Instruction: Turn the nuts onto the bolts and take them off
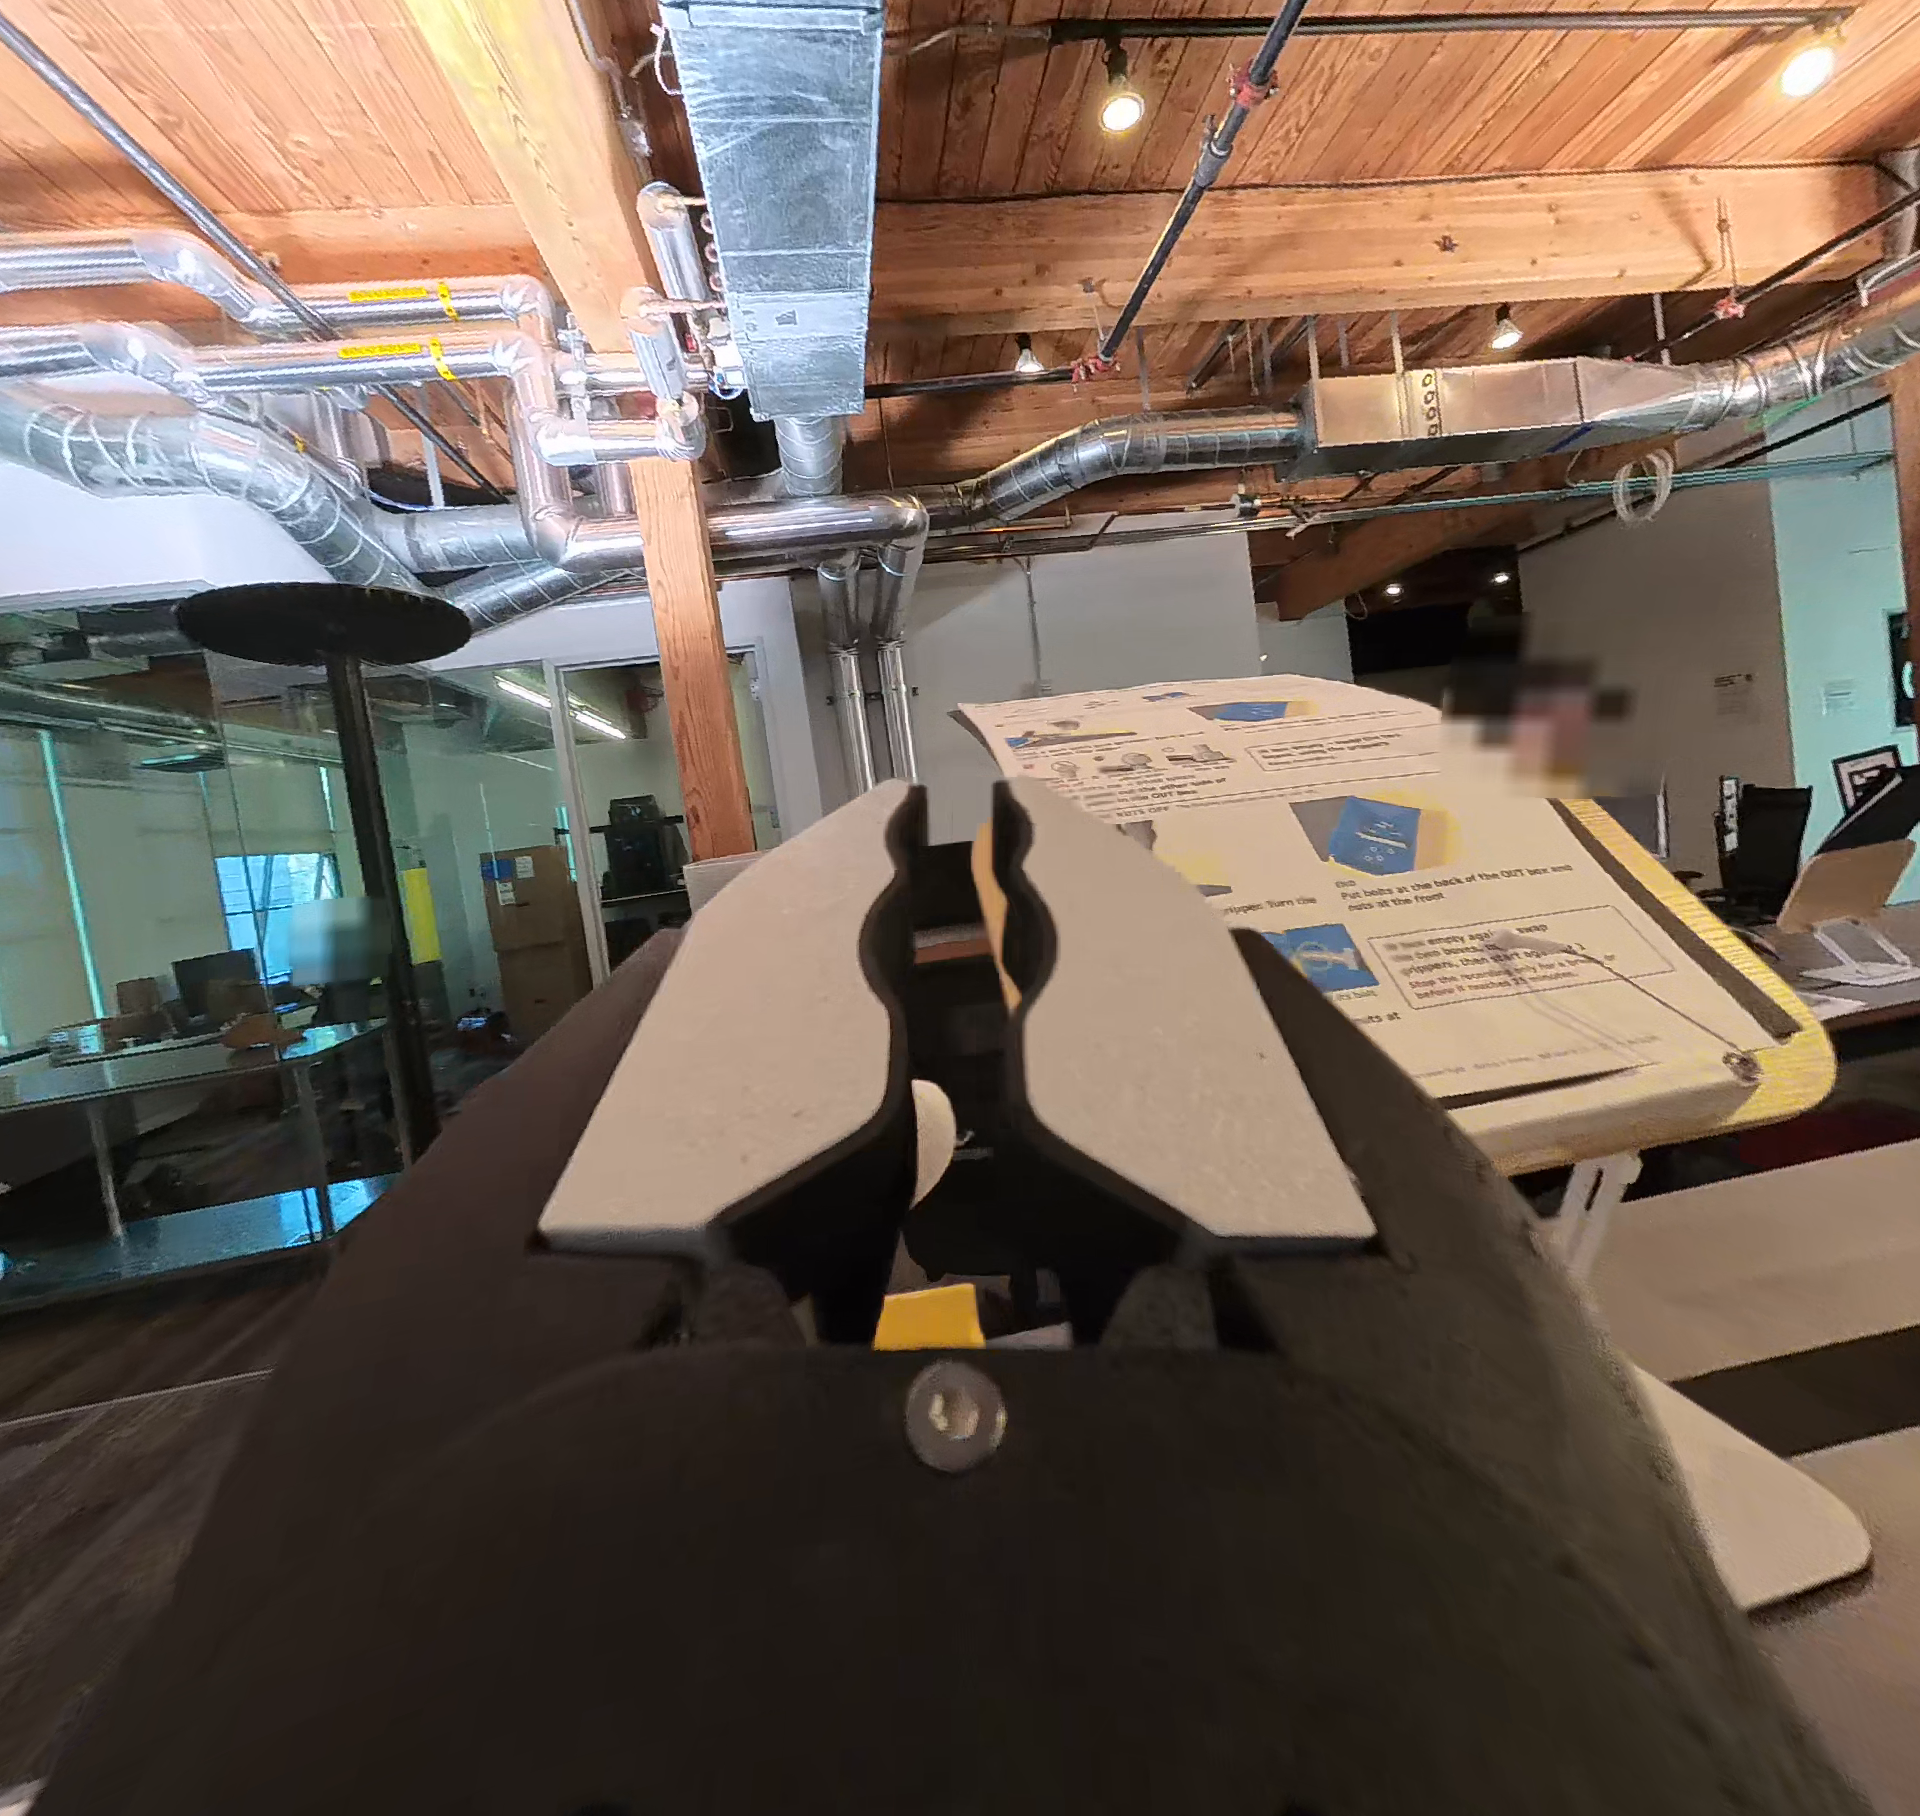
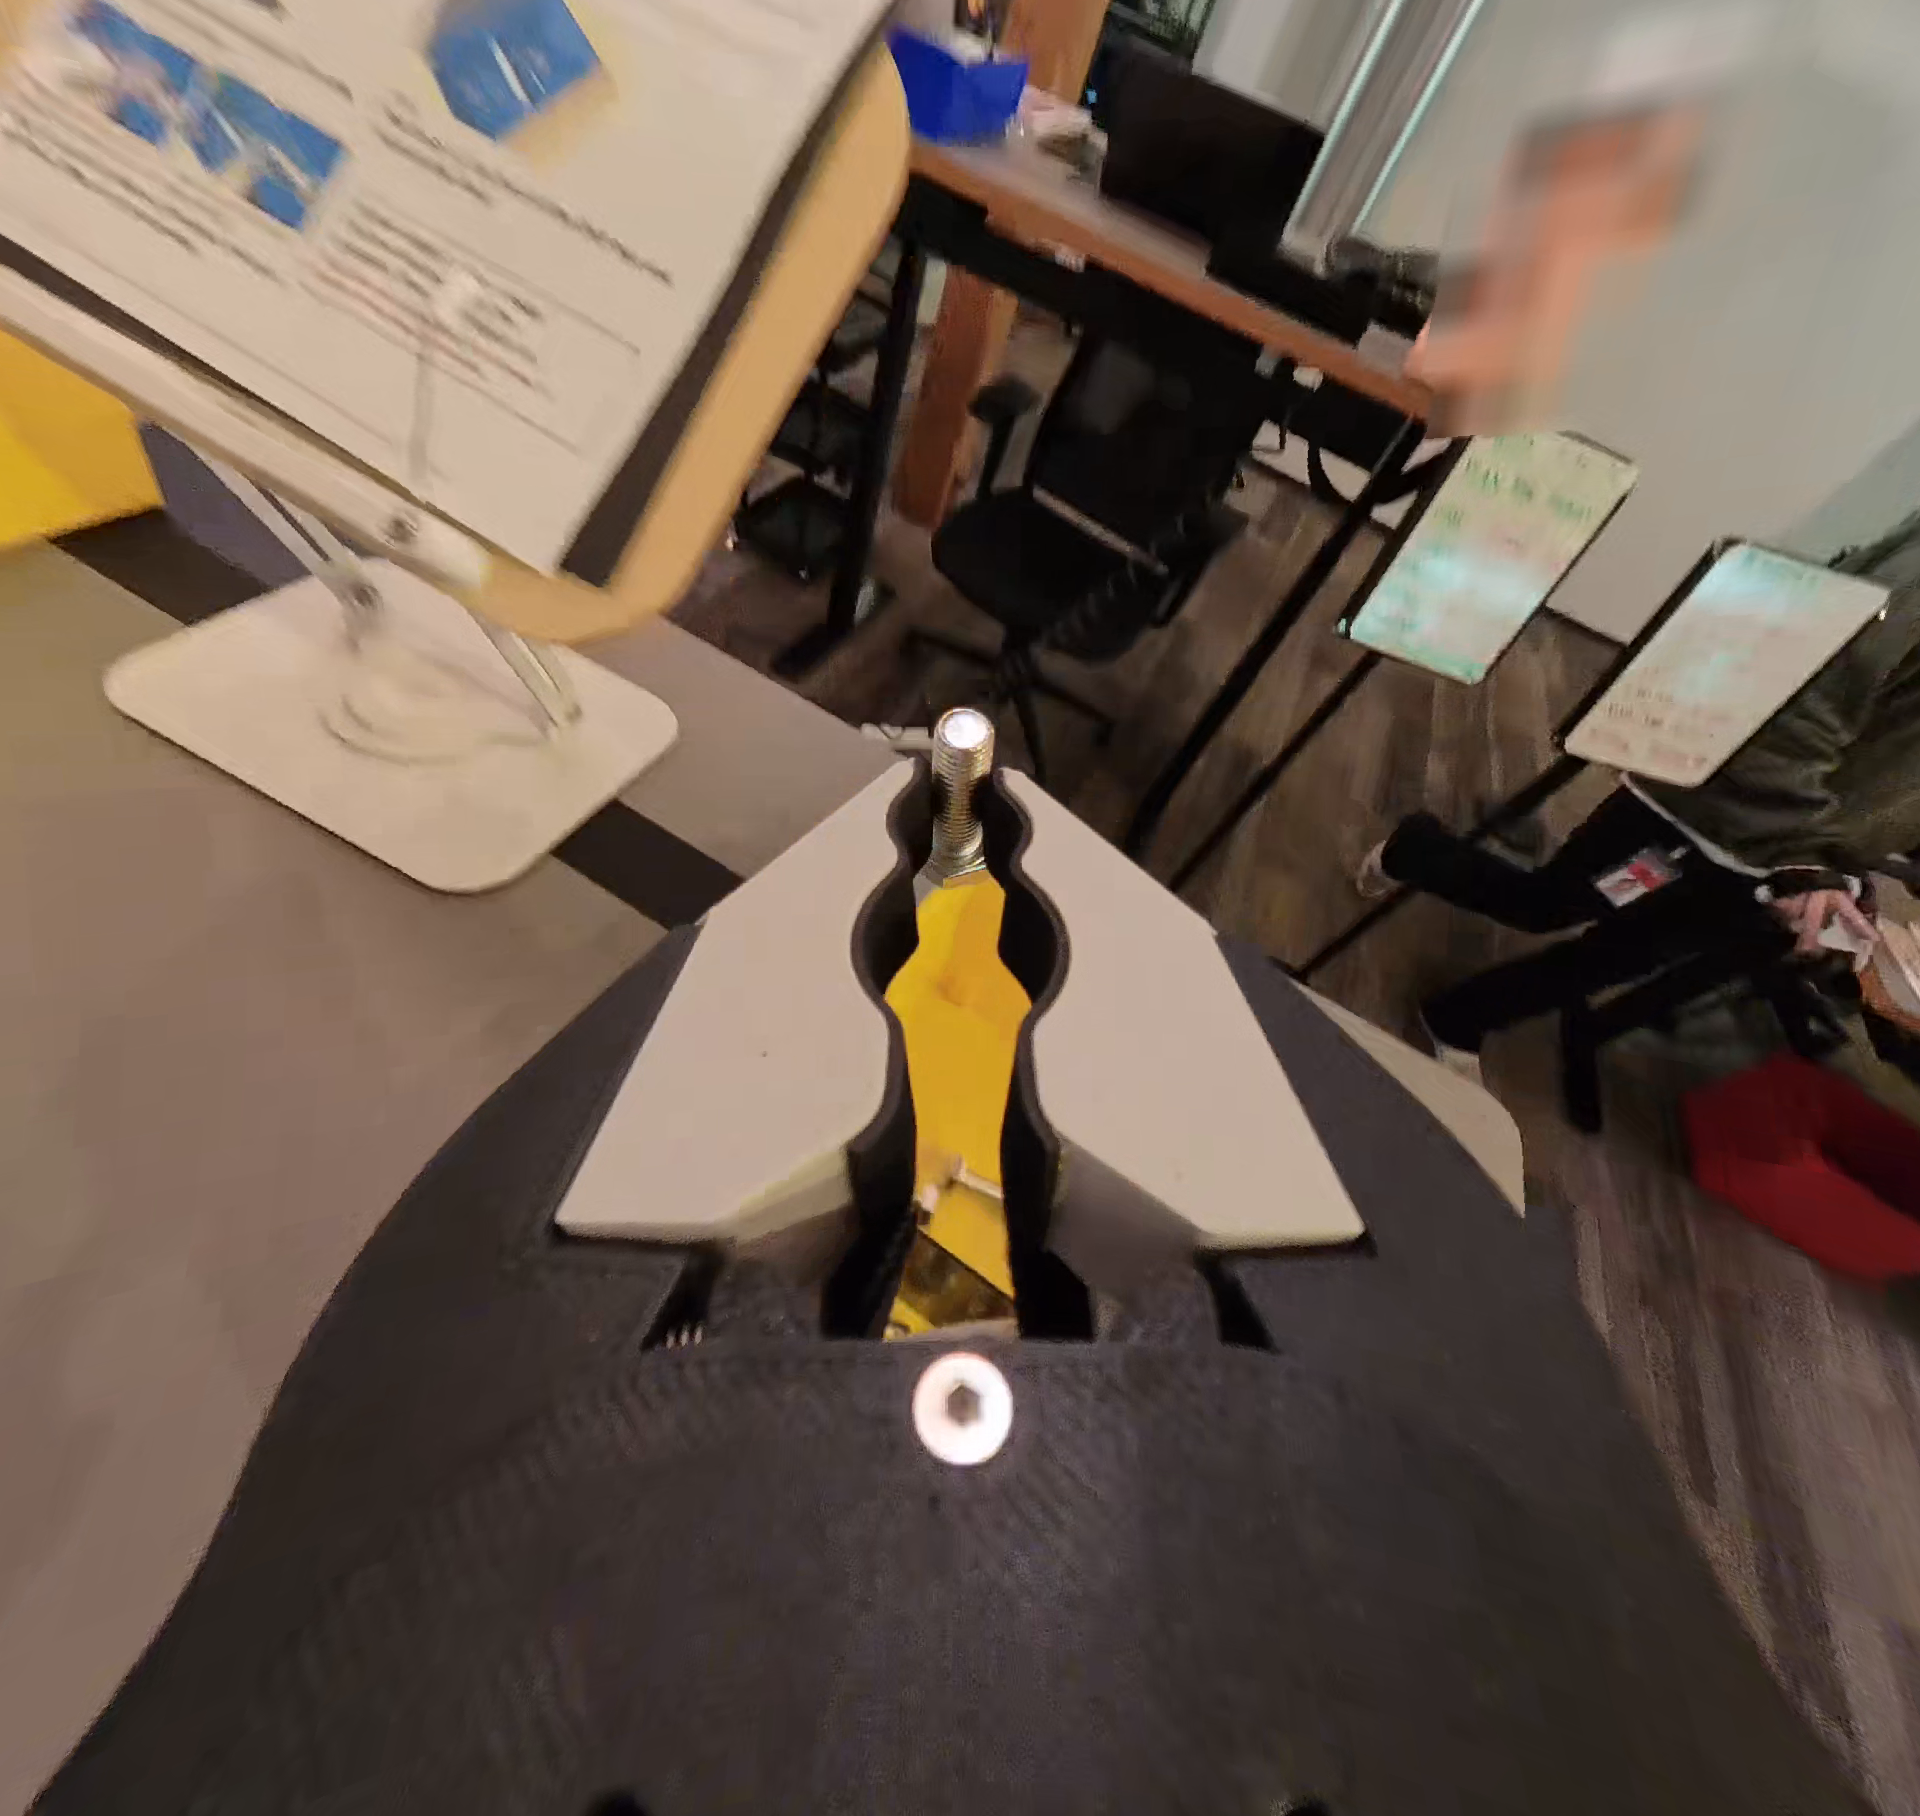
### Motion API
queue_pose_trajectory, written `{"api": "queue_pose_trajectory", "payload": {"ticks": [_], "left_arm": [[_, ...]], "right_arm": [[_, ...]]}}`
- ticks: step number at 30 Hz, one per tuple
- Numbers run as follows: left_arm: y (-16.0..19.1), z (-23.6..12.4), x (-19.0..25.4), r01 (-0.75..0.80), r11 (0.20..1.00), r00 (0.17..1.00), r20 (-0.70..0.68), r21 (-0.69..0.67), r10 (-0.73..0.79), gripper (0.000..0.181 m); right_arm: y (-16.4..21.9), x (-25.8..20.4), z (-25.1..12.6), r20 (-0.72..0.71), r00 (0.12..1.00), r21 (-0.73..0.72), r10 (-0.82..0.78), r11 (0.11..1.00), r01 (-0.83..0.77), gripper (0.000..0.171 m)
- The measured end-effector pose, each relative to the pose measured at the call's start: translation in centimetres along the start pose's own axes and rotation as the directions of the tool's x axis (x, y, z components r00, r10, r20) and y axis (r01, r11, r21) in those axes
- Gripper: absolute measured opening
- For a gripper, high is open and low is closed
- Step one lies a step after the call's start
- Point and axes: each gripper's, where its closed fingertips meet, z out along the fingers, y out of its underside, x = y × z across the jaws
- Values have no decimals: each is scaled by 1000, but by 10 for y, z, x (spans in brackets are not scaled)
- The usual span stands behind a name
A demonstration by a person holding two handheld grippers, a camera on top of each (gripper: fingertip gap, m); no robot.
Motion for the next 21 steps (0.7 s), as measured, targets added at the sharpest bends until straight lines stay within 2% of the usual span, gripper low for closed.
{"api": "queue_pose_trajectory", "payload": {"ticks": [2,7,10,15,21], "left_arm": [[0,2,9,9,1000,1000,-25,-13,-9,18],[-1,3,16,20,1000,999,-38,-15,-21,20],[-2,3,16,31,999,999,-35,-18,-31,19],[2,4,18,-31,999,999,-35,-38,29,22],[7,5,20,-69,996,997,-36,-57,67,24]], "right_arm": [[24,12,9,5,1000,-67,21,998,-21,7],[87,32,37,20,998,-278,57,959,-50,7],[132,44,55,14,1000,-450,6,893,1,7],[186,41,76,113,994,-648,-1,758,74,7],[221,36,86,227,974,-758,-11,625,184,7]]}}
